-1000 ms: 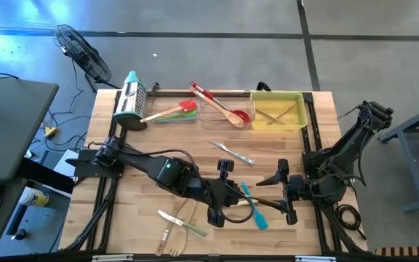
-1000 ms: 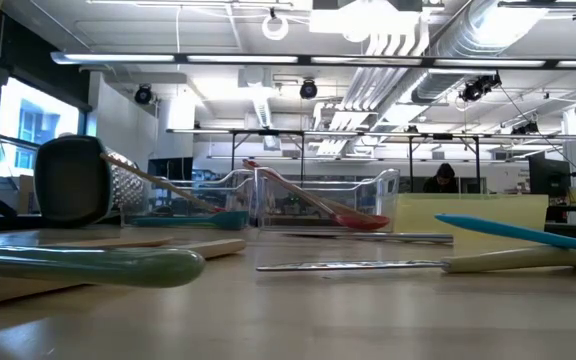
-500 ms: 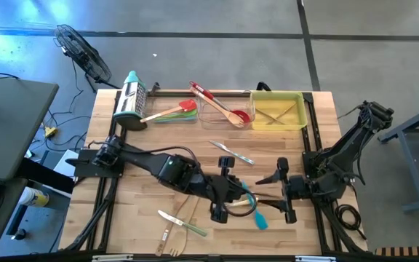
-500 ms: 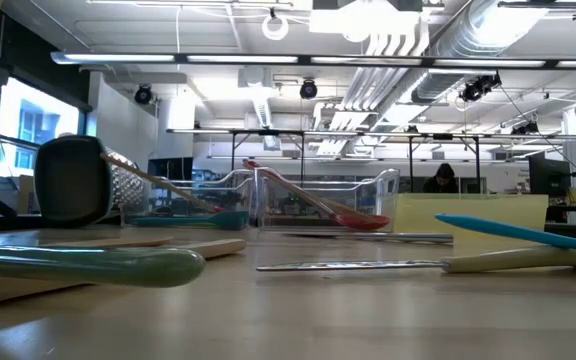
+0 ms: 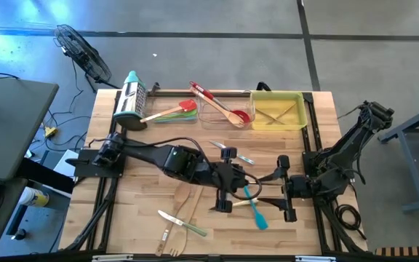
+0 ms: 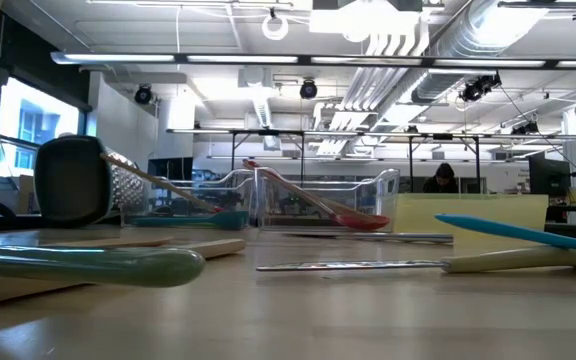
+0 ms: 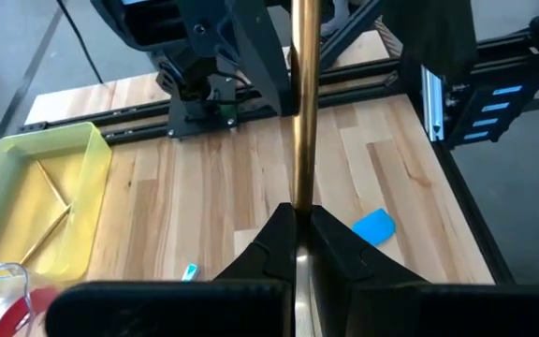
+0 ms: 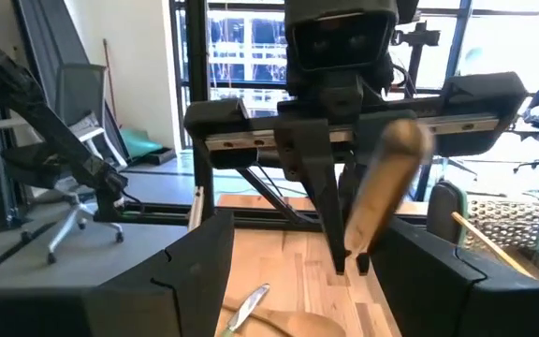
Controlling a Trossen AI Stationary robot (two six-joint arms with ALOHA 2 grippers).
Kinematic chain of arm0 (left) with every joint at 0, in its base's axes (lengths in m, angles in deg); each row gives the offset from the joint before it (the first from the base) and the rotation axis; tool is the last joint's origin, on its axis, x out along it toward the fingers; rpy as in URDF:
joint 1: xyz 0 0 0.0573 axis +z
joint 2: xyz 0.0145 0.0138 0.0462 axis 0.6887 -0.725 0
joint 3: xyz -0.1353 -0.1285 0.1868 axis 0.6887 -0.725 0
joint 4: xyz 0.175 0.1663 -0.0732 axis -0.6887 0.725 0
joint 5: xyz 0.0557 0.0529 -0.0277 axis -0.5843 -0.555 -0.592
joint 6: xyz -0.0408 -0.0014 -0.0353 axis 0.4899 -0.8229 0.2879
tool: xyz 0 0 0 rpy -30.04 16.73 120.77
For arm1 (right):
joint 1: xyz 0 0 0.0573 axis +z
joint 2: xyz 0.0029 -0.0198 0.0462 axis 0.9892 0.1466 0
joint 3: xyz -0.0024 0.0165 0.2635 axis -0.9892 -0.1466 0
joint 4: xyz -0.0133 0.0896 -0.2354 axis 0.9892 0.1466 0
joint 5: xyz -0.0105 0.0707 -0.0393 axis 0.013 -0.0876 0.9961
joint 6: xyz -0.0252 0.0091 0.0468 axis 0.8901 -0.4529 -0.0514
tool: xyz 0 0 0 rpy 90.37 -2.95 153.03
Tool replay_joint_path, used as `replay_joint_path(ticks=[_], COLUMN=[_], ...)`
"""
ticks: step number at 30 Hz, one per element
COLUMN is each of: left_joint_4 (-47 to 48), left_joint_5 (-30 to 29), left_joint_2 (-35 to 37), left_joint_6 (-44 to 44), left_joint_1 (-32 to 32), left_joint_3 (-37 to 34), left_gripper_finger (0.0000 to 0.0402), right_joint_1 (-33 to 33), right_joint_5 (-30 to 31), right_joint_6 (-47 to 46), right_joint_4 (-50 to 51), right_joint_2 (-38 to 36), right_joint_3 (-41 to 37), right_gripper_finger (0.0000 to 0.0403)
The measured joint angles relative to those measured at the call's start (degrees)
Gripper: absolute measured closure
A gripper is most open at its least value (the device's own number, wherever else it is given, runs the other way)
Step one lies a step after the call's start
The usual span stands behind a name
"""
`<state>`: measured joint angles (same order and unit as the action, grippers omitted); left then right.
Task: Pick & Place Kitchen Items
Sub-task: Put the gold knife into the yellow bin
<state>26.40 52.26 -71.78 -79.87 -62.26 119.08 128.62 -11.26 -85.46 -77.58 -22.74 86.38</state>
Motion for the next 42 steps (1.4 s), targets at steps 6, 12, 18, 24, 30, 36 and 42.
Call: replay_joint_path(ticks=[6, 12, 18, 24, 30, 36, 42], left_joint_4=[0.0, 0.0, 0.2, 0.7, 1.8, 1.9, 1.7], left_joint_5=[0.5, 0.8, 0.9, 0.9, 0.3, -3.8, -8.1], left_joint_2=[0.0, 0.0, 0.0, 0.0, 0.0, -0.2, -0.1], left_joint_6=[-0.1, -0.1, -0.4, -0.5, -0.7, -0.8, -6.7], left_joint_1=[0.8, 0.8, 0.8, 0.8, 0.8, 1.1, 1.1], left_joint_3=[0.0, 0.0, 0.0, 0.0, 0.0, 0.0, 0.1], left_gripper_finger=[0.0397, 0.0396, 0.0395, 0.0394, 0.0394, 0.0366, 0.0314], right_joint_1=[0.0, -1.1, -3.6, -4.7, -5.2, -6.7, -8.6], right_joint_5=[2.4, 4.7, 4.4, 2.1, 3.0, 3.3, 7.0], right_joint_6=[1.4, 1.7, 1.3, 0.9, 0.1, -0.4, -6.1], right_joint_4=[0.4, 1.2, 2.6, 4.4, 5.3, 8.6, 22.1], right_joint_2=[0.0, 0.0, 0.0, 0.0, 0.0, -0.4, -4.2], right_joint_3=[0.0, 0.0, 0.0, 0.0, 0.0, 0.1, 0.0], right_gripper_finger=[0.0169, 0.0206, 0.0292, 0.0385, 0.0385, 0.0385, 0.0385])
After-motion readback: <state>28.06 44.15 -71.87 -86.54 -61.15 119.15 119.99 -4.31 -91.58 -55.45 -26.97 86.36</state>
